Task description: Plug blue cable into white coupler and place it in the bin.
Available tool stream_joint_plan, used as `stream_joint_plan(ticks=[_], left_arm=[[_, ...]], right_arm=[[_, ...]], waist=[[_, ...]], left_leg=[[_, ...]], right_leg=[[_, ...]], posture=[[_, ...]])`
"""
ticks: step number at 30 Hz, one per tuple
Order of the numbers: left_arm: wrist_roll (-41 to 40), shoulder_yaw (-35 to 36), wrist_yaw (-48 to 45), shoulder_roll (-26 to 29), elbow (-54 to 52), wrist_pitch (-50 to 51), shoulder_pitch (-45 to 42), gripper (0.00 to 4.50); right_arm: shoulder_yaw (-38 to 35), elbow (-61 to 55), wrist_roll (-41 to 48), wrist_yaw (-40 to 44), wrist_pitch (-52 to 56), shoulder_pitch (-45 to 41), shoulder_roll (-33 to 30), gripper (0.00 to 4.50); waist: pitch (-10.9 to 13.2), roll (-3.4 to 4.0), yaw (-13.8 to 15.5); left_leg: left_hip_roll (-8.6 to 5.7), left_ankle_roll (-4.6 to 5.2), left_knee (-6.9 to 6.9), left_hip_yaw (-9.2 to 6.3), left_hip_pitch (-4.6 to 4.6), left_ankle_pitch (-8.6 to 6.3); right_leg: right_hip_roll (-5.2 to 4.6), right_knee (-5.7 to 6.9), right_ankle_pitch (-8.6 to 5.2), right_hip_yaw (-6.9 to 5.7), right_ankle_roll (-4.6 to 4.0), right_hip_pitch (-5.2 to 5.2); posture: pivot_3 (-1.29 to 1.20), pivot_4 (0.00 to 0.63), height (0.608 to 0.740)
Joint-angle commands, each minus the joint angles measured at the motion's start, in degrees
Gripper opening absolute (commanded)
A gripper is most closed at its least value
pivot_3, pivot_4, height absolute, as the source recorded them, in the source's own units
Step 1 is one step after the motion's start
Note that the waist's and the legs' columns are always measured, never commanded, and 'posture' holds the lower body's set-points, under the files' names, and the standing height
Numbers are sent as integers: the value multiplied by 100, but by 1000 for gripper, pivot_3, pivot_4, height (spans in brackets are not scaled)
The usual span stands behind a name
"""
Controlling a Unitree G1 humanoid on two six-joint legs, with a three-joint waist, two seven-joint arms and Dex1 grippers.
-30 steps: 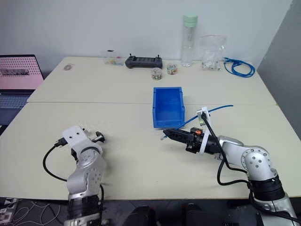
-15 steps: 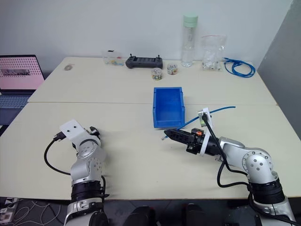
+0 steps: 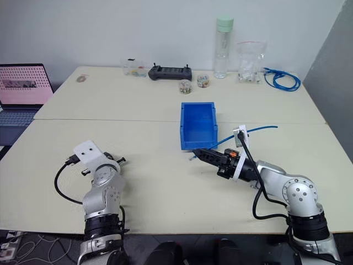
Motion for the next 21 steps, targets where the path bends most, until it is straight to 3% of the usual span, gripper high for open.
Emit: stream_joint_plan(ticks=[1, 4, 7, 12, 17, 21], left_arm=[[-473, -1188, -2171, 1014, -1152, 950, 757, 801], [-1211, -2078, -5128, 2491, -2079, 491, 1463, 801], [-1057, -2756, -6553, 3020, -1832, -361, 1380, 801], [-246, -4032, -8019, 2480, 43, -2081, 261, 801], [117, -4262, -8696, 1970, 1603, -3134, -528, 801], [189, -4280, -9121, 1834, 2161, -3569, -695, 801]], right_arm=[[-61, -547, -326, 208, -40, -95, -228, 162], [271, -827, -1054, 795, -65, -375, -676, 162], [618, -832, -1726, 1237, -279, -562, -818, 162], [1624, -603, -3292, 2147, -1009, -775, -900, 162], [2094, -353, -4234, 2769, -1537, -786, -933, 162], [2203, -115, -4690, 2926, -1788, -691, -786, 162]], waist=[[1, 1, -33], [7, 13, -54], [19, 31, -49], [19, 31, -46], [19, 31, -50], [18, 30, -54]], left_leg=[[0, 0, -2, 1, 0, 0], [1, -4, -8, 0, 0, 0], [5, -4, -9, 4, -1, 0], [8, -1, -8, 1, -1, 1], [5, 0, -1, 0, -13, 0], [5, 1, -1, -3, -11, 0]], right_leg=[[1, 0, 0, 2, 0, 0], [3, 1, -3, -1, -4, -7], [0, -18, -9, -2, -16, -8], [6, -17, -23, -8, 4, -4], [4, -19, -5, -8, -16, -8], [5, -18, -5, -13, -14, -7]], posture=[[0, 150, 740], [0, 150, 740], [0, 150, 740], [0, 150, 740], [0, 150, 740], [0, 150, 740]])
